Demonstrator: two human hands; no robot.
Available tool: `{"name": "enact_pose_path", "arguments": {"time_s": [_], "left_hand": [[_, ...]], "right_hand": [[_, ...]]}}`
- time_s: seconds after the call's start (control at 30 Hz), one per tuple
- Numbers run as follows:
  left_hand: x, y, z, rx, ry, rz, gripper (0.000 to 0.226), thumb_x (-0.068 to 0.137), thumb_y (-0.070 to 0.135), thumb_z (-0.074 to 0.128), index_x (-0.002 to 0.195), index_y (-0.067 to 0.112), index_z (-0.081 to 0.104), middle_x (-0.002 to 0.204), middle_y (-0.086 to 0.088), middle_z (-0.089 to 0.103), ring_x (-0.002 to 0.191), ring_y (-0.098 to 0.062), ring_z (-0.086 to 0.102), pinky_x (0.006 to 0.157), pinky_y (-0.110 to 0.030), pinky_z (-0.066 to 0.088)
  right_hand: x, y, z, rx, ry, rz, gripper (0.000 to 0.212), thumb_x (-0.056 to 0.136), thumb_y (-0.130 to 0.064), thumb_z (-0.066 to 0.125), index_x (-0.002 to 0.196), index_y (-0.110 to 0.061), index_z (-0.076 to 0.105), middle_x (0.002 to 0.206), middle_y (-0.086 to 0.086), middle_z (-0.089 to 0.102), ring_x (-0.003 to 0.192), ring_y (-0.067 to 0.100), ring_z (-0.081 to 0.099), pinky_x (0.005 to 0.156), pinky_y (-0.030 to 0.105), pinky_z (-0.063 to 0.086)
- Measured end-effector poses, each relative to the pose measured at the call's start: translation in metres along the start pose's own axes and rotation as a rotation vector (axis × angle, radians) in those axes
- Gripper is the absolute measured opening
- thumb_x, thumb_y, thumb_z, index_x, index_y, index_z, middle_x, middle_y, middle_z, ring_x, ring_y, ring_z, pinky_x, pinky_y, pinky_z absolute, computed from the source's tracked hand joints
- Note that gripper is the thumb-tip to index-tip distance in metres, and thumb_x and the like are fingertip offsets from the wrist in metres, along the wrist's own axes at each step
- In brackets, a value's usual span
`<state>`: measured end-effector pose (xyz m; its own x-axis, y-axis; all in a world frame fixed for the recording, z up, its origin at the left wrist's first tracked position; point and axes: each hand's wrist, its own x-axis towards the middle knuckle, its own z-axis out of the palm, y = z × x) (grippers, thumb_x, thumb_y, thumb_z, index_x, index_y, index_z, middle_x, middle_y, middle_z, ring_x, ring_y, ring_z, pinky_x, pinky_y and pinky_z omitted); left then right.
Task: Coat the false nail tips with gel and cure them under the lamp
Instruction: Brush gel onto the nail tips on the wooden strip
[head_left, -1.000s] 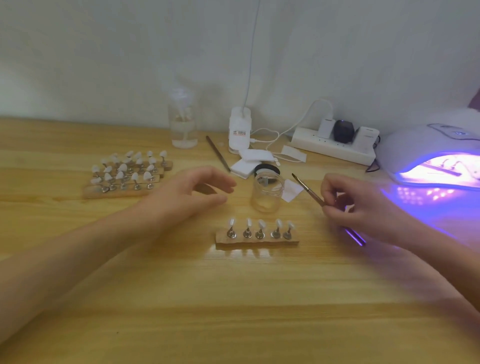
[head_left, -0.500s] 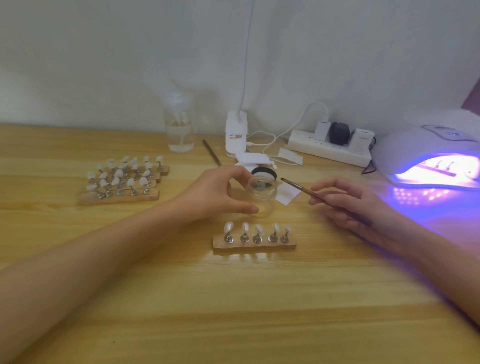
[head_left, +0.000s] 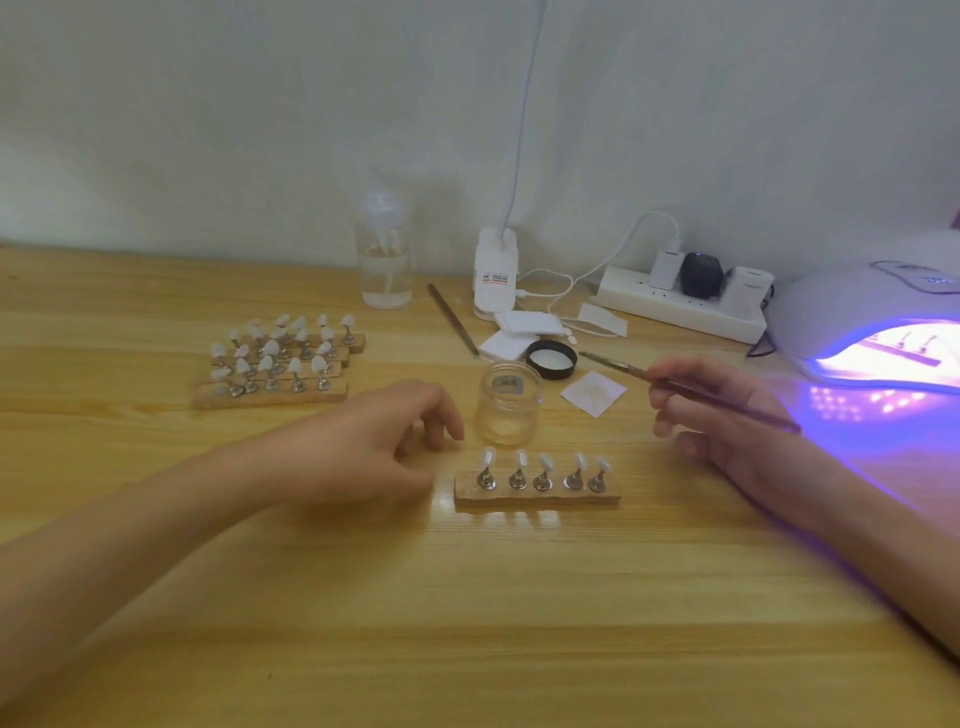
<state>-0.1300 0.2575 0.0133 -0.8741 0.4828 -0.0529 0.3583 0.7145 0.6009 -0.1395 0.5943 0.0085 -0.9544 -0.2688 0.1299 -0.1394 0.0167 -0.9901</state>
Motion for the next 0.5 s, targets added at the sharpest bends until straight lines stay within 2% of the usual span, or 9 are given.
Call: {"name": "enact_pose_path", "arguments": {"time_s": [0.07,0.13,0.2,0.27,0.33,0.43,0.5], "left_hand": [[-0.010,0.010,0.001,0.048,-0.040,0.028,0.048,0.061,0.055,0.068,0.106,0.053,0.050,0.103,0.031,0.050,0.088,0.002,0.051,0.074,-0.017,0.046],[-0.013,0.018,0.009,0.085,0.001,0.049,0.054,0.055,0.070,0.065,0.103,0.051,0.051,0.104,0.033,0.048,0.091,0.007,0.048,0.076,-0.019,0.046],[-0.014,0.023,0.018,0.080,0.103,0.069,0.039,0.062,0.067,0.065,0.094,0.048,0.054,0.100,0.031,0.050,0.089,0.011,0.048,0.076,-0.023,0.047],[-0.016,0.023,0.020,0.040,0.160,0.061,0.027,0.066,0.058,0.068,0.086,0.045,0.056,0.096,0.029,0.053,0.085,0.010,0.050,0.074,-0.020,0.046],[-0.021,0.018,0.015,-0.001,0.149,0.047,0.024,0.067,0.051,0.074,0.083,0.042,0.059,0.094,0.028,0.056,0.085,0.009,0.053,0.071,-0.014,0.043],[-0.029,0.010,0.008,-0.052,0.128,0.045,0.028,0.067,0.043,0.083,0.086,0.038,0.063,0.092,0.018,0.060,0.087,0.008,0.054,0.072,-0.007,0.040],[-0.031,0.009,0.007,-0.117,0.120,0.061,0.035,0.062,0.052,0.079,0.091,0.038,0.065,0.096,0.016,0.063,0.088,0.005,0.054,0.073,-0.007,0.040]], "right_hand": [[0.003,0.001,0.009,0.039,0.047,-0.033,0.012,0.077,-0.027,0.073,0.089,-0.026,0.075,0.074,-0.004,0.064,0.056,0.008,0.055,0.050,0.016,0.045],[0.006,0.001,0.018,0.093,0.098,-0.044,0.007,0.081,-0.032,0.070,0.082,-0.027,0.074,0.067,-0.004,0.060,0.051,0.008,0.051,0.047,0.016,0.042],[0.010,0.002,0.025,0.158,0.183,-0.049,0.020,0.093,-0.027,0.059,0.079,-0.025,0.073,0.064,-0.003,0.059,0.051,0.008,0.051,0.045,0.017,0.042],[0.015,-0.002,0.031,0.216,0.282,-0.066,0.030,0.102,-0.019,0.047,0.081,-0.020,0.069,0.063,0.000,0.059,0.051,0.010,0.052,0.045,0.018,0.043],[0.021,-0.008,0.038,0.235,0.323,-0.124,0.024,0.103,-0.013,0.044,0.085,-0.017,0.059,0.063,0.002,0.061,0.052,0.012,0.054,0.046,0.020,0.044],[0.029,-0.018,0.051,0.131,0.225,-0.231,0.016,0.099,-0.016,0.050,0.083,-0.020,0.052,0.066,0.006,0.063,0.054,0.018,0.058,0.050,0.025,0.048],[0.033,-0.025,0.060,0.000,0.151,-0.269,0.015,0.096,-0.019,0.053,0.081,-0.022,0.052,0.066,0.007,0.064,0.054,0.022,0.058,0.049,0.027,0.049]]}}
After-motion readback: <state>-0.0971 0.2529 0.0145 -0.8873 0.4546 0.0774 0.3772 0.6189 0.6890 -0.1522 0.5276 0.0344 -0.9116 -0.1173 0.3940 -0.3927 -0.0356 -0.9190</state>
